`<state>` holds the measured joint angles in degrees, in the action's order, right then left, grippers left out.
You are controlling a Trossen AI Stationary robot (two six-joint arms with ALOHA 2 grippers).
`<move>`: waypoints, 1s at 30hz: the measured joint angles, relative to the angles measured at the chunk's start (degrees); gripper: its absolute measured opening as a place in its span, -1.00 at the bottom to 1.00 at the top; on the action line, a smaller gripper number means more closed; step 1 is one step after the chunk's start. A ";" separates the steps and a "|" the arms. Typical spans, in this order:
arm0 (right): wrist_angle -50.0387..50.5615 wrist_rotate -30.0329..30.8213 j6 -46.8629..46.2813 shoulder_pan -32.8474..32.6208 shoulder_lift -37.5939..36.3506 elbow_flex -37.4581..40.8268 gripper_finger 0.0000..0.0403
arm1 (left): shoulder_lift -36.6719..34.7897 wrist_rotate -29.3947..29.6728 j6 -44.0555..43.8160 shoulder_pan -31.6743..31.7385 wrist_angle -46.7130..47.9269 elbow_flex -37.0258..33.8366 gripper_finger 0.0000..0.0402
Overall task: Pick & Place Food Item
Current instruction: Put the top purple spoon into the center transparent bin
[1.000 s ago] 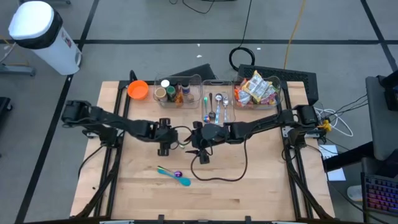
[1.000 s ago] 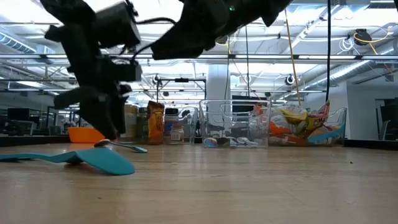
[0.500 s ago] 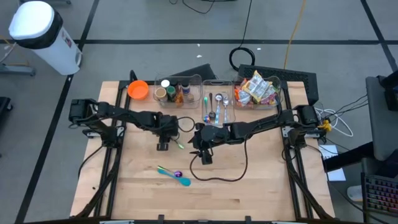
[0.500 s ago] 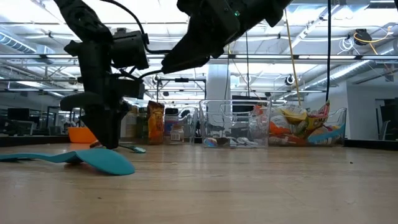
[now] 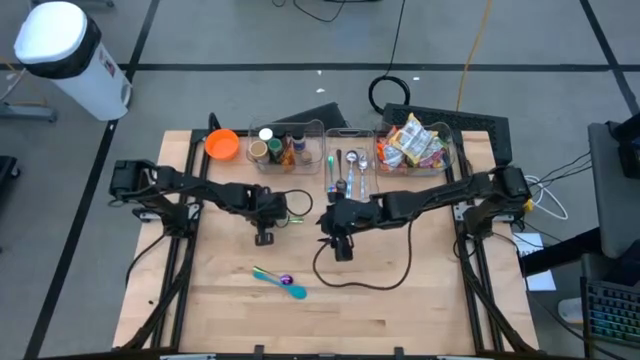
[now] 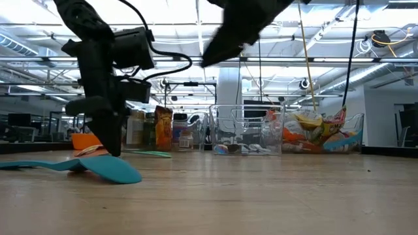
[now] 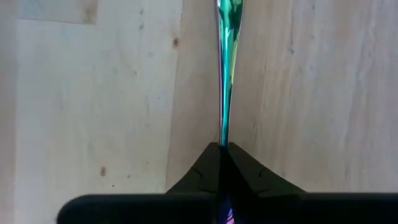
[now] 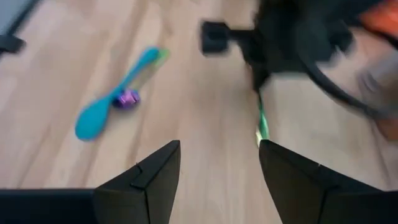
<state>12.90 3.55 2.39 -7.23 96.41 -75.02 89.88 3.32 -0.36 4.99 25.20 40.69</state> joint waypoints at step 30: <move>-73.17 12.42 -3.58 2.48 -12.57 37.92 0.04 | -10.20 34.88 15.44 -15.59 -50.09 0.05 -0.96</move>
<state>-60.27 15.97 -1.19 -4.75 83.85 -37.11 79.69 38.20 15.08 -10.60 -24.89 40.73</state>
